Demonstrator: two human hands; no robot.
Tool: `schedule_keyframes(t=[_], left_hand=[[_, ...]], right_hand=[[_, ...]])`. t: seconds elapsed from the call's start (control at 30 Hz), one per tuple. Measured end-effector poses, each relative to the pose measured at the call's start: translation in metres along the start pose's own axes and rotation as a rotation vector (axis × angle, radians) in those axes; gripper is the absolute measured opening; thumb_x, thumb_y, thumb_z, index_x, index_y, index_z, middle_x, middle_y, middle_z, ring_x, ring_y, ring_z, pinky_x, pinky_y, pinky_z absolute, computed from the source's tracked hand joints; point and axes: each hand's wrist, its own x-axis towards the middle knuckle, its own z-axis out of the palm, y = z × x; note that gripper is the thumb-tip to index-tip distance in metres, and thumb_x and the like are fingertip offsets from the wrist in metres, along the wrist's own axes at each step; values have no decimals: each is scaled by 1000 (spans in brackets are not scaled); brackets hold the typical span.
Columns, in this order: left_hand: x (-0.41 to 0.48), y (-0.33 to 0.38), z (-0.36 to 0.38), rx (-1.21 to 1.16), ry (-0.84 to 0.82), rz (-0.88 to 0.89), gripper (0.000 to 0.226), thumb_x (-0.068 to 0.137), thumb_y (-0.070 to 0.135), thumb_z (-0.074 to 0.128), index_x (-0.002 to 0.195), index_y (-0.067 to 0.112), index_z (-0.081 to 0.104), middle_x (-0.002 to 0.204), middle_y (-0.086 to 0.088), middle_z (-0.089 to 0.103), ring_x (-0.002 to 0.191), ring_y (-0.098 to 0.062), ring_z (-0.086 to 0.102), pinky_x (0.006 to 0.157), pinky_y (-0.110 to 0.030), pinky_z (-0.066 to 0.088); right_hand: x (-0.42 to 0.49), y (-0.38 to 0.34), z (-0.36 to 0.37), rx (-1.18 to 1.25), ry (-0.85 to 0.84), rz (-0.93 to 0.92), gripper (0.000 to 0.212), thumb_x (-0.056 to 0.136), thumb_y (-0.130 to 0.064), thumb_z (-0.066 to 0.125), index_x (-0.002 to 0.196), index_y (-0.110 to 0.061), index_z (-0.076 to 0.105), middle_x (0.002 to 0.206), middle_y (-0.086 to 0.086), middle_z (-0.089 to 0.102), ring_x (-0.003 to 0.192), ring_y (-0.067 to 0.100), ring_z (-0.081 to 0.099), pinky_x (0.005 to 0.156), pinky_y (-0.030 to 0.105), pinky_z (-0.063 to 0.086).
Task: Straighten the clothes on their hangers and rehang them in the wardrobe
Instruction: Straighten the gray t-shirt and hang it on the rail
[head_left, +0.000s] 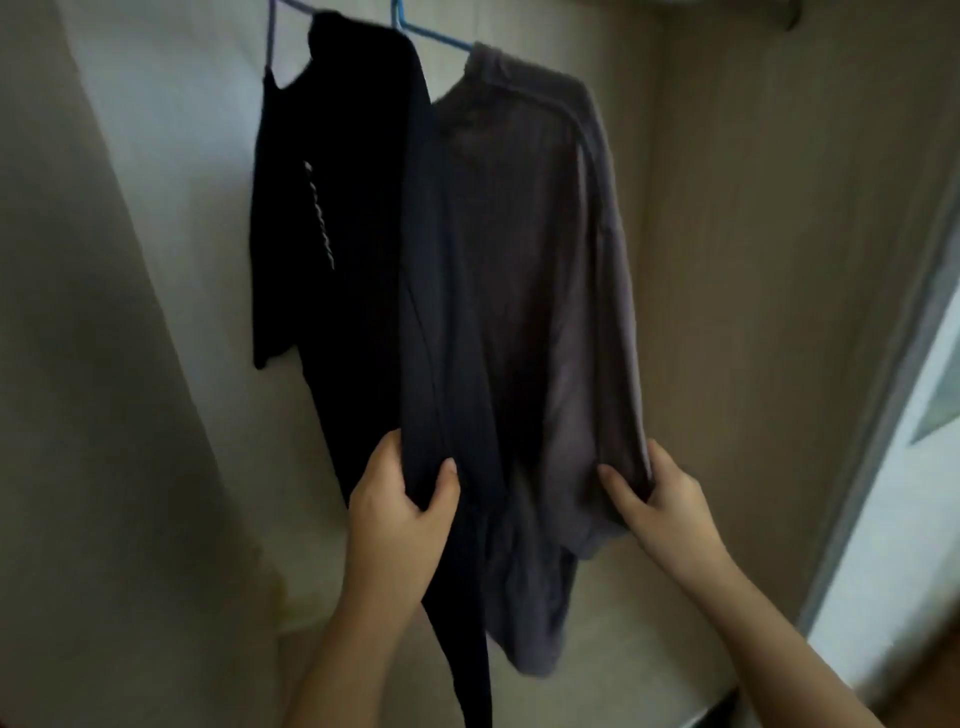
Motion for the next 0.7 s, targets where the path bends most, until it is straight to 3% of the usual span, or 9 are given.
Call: schedule_keyframes(t=[0.07,0.17,0.23,0.33,0.53,0.6,0.7], left_hand=[[-15,-12,3,-44,-66,-52,35,83,12,60,77,45,48,79,23,58,75,20,56,62,3,41],[-34,-34,3,-111,-157,-123,27,83,11,61,80,37,54,74,19,62,72,14,59,62,-1,44],[-45,-47,2,-158,-205,-165,24,83,12,62,83,36,57,70,21,64,72,10,61,65,-6,47],[-65,-60,1,-201,-292,-218,30,83,6,59,79,36,55,77,16,64,75,8,61,70,-16,45],[-138,-80,-2,-192,-649,-241,15,85,6,56,87,21,59,87,0,66,84,-14,62,73,-21,46],[-171,-90,-9,-162,-794,-274,12,86,9,55,88,20,58,87,1,64,86,-15,60,69,-16,43],[-222,-110,-24,-73,-1007,-319,9,88,13,53,91,20,57,89,-2,64,88,-17,58,71,-21,41]], right_hand=[[-21,15,-3,13,26,90,12,85,-19,62,86,-8,57,71,4,61,63,12,56,56,14,39],[-53,32,-8,-14,80,236,8,85,-14,60,79,-11,57,69,7,63,66,21,60,58,18,41],[-80,39,-9,-85,103,335,20,86,-12,57,69,-22,51,66,4,61,67,25,59,58,18,40],[-139,47,-8,-179,91,518,31,86,-11,55,64,-30,43,63,0,56,64,21,56,62,31,40],[-299,68,-3,-247,152,953,20,86,-16,54,69,-23,49,73,4,63,71,22,61,65,32,46],[-361,69,-3,-217,206,1098,6,86,-17,54,80,-15,56,83,9,67,78,27,64,72,36,49],[-455,55,-6,-165,320,1304,10,87,-13,54,94,-7,59,88,13,67,81,30,65,74,35,47]])
